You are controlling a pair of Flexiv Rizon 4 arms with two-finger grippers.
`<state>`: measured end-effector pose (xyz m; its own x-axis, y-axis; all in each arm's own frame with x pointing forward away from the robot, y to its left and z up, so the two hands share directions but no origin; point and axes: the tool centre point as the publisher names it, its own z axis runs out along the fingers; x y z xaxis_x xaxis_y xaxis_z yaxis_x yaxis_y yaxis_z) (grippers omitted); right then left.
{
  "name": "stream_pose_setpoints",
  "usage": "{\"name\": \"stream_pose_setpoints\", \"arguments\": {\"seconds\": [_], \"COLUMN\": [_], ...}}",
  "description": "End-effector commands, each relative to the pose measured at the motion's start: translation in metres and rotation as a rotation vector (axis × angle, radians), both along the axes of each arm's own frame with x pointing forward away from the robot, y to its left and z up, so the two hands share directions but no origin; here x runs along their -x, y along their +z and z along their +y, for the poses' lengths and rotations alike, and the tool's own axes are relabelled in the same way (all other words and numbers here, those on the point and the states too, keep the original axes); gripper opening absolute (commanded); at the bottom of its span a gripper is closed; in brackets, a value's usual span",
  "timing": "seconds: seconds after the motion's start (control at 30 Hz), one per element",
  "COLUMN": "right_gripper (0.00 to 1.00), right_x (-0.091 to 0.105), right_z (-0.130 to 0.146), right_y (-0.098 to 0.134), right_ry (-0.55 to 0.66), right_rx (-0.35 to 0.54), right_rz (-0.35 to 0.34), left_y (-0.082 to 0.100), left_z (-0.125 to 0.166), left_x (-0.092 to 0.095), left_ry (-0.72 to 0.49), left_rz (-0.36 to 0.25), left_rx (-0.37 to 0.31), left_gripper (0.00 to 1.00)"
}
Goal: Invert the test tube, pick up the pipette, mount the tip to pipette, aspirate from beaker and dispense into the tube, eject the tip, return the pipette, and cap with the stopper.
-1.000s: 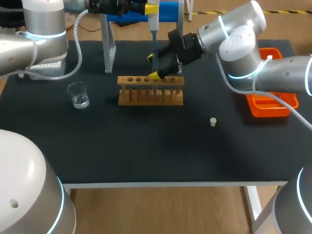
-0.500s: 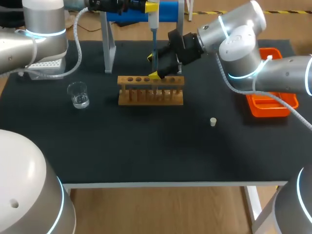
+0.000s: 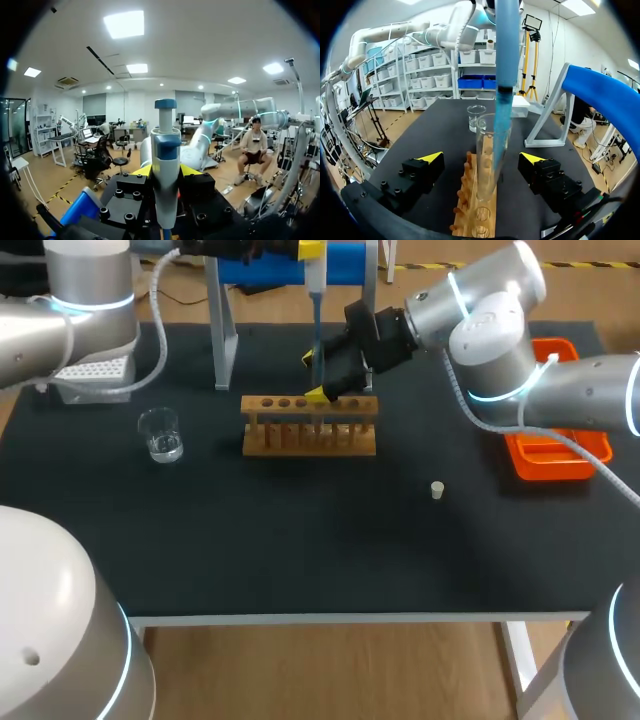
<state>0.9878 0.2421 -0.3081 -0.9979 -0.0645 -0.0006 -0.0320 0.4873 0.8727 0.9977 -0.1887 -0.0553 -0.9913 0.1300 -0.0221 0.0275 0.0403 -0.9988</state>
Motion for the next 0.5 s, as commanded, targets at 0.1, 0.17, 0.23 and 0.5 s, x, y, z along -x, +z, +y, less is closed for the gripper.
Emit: {"name": "stream_pose_setpoints", "arguments": {"seconds": [0.1, 0.17, 0.23, 0.5], "right_gripper": [1.0, 1.0, 1.0, 1.0], "right_x": [0.0001, 0.0001, 0.0001, 0.0001], "right_z": [-0.0006, -0.0006, -0.0006, -0.0006], "right_y": [0.0008, 0.0008, 0.0008, 0.0008], "right_ry": [0.0, 0.0, 0.0, 0.0], "right_rx": [0.002, 0.002, 0.002, 0.002], "right_rz": [0.001, 0.001, 0.001, 0.001], "left_y": [-0.002, -0.0004, 0.0001, 0.0008], "left_z": [0.0011, 0.0012, 0.0012, 0.0002], "left_x": [0.0034, 0.004, 0.0042, 0.0044], "left_ry": [0.019, 0.022, 0.023, 0.028], "left_rz": [-0.001, -0.003, -0.003, 0.006], "left_rx": [-0.006, -0.014, -0.02, -0.051], "left_gripper": [0.0, 0.0, 0.0, 0.0]}}
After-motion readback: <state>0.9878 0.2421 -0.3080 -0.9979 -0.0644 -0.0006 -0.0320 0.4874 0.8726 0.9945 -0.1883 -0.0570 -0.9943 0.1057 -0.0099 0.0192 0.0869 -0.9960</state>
